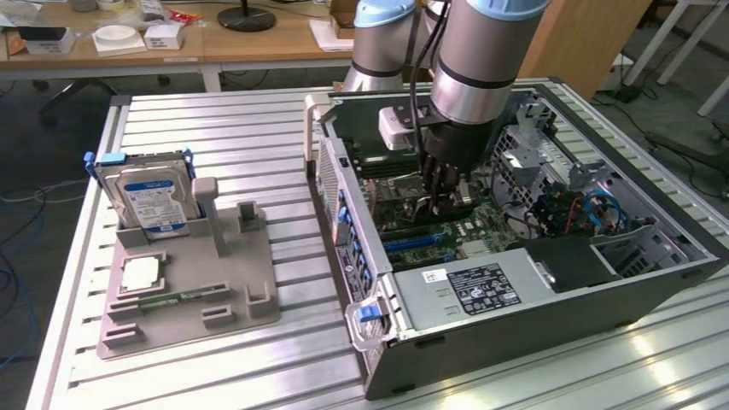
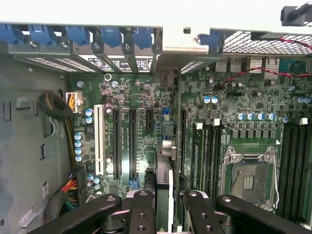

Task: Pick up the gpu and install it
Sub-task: 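Insert the gpu into the slot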

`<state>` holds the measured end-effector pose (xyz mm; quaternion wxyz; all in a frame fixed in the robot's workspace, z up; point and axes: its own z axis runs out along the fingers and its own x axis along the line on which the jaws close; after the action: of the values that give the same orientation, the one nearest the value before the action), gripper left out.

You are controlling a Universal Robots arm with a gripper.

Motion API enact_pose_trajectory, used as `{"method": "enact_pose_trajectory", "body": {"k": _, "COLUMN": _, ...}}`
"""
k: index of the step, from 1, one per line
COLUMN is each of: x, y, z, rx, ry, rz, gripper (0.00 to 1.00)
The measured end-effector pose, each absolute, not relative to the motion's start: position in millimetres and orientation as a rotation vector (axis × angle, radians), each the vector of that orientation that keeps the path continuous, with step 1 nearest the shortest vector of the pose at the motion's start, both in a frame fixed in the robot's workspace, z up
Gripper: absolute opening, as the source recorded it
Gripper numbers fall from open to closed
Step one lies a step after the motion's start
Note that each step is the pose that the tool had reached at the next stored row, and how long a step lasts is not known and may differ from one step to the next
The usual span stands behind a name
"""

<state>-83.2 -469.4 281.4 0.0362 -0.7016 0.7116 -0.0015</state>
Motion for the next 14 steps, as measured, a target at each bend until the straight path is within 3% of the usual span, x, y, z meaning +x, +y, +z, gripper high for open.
{"method": "enact_pose_trajectory", "body": {"k": 14, "x": -86, "y": -468, "z": 270, "rx": -2.155, "ry": 2.185, "rz": -0.005, "gripper": 0.27}}
